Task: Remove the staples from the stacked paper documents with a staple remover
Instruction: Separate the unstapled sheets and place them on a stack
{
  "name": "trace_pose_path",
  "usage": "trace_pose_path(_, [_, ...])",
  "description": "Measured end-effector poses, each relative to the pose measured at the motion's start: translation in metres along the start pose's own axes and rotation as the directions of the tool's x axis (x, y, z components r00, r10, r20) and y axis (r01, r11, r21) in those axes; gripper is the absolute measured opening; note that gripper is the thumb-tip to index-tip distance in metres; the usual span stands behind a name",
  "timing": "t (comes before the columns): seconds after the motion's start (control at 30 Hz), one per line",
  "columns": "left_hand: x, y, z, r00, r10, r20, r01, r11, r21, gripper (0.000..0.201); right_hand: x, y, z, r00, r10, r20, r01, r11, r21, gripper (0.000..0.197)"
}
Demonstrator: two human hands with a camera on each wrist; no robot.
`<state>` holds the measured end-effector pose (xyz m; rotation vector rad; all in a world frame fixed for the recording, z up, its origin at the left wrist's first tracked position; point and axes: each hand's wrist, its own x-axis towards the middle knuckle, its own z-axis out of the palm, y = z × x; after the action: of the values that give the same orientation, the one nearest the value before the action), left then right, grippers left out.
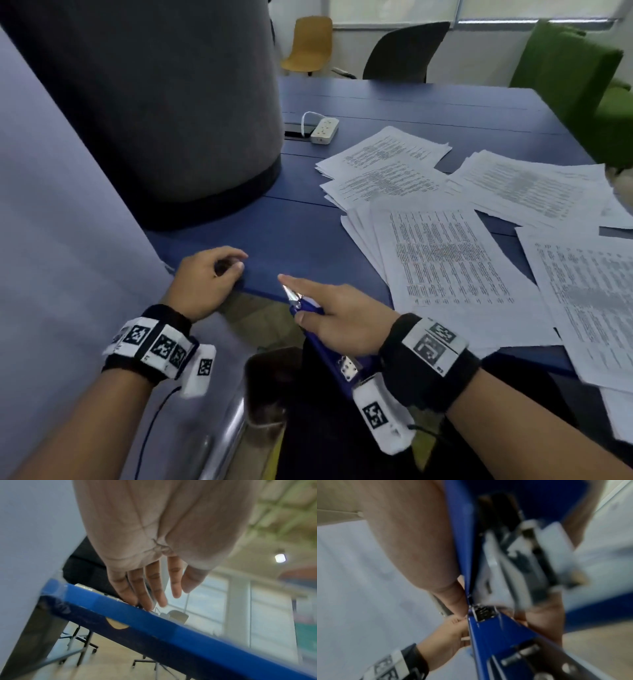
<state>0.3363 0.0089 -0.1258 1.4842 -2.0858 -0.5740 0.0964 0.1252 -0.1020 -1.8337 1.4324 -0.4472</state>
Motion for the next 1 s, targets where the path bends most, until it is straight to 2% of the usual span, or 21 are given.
trace_pose_path(0.07, [-0.025,-0.003,-0.006,1.0,-0.011,0.027,0.014,0.995,-0.098,0.014,0.011,-0.003,0.026,0.999,-0.013,0.038,0.012,1.0,0.026,0.062])
trace_pose_path(0.13, [-0.051,-0.011,-0.01,0.993,-0.055,0.1,0.068,0.99,-0.122,0.014,0.022,-0.005,0.045,0.996,0.021,0.092,-0.025,0.999,0.036,0.061])
trace_pose_path(0.2, [-0.079,-0.018,-0.012,0.953,-0.119,0.277,0.147,0.986,-0.083,0.015,0.031,-0.005,0.06,0.98,0.082,0.182,-0.088,0.996,0.027,0.061])
trace_pose_path(0.3, [-0.118,-0.028,-0.015,0.791,-0.214,0.573,0.174,0.977,0.125,0.032,0.043,-0.001,0.074,0.953,0.15,0.263,-0.157,0.988,0.007,0.061])
trace_pose_path(0.37, [-0.14,-0.033,-0.016,0.69,-0.233,0.685,0.156,0.972,0.173,0.029,0.053,0.001,0.082,0.935,0.186,0.3,-0.192,0.981,-0.011,0.061])
trace_pose_path(0.43, [-0.157,-0.037,-0.013,0.629,-0.224,0.744,0.116,0.974,0.196,0.026,0.063,0.004,0.089,0.909,0.234,0.345,-0.232,0.972,-0.046,0.062])
trace_pose_path(0.5, [-0.169,-0.043,-0.012,0.617,-0.197,0.762,0.062,0.977,0.203,0.029,0.072,0.007,0.097,0.88,0.284,0.38,-0.28,0.958,-0.068,0.06])
trace_pose_path(0.57, [-0.179,-0.05,-0.013,0.632,-0.186,0.752,0.049,0.978,0.201,0.028,0.082,0.01,0.105,0.853,0.332,0.404,-0.329,0.941,-0.079,0.058])
trace_pose_path(0.8, [-0.186,-0.053,-0.018,0.635,-0.151,0.757,0.116,0.988,0.101,0.022,0.102,0.022,0.12,0.788,0.425,0.445,-0.444,0.894,-0.068,0.039])
trace_pose_path(1.0, [-0.184,-0.053,-0.017,0.628,-0.154,0.763,0.159,0.985,0.068,0.02,0.101,0.024,0.117,0.797,0.427,0.426,-0.471,0.882,-0.003,0.035])
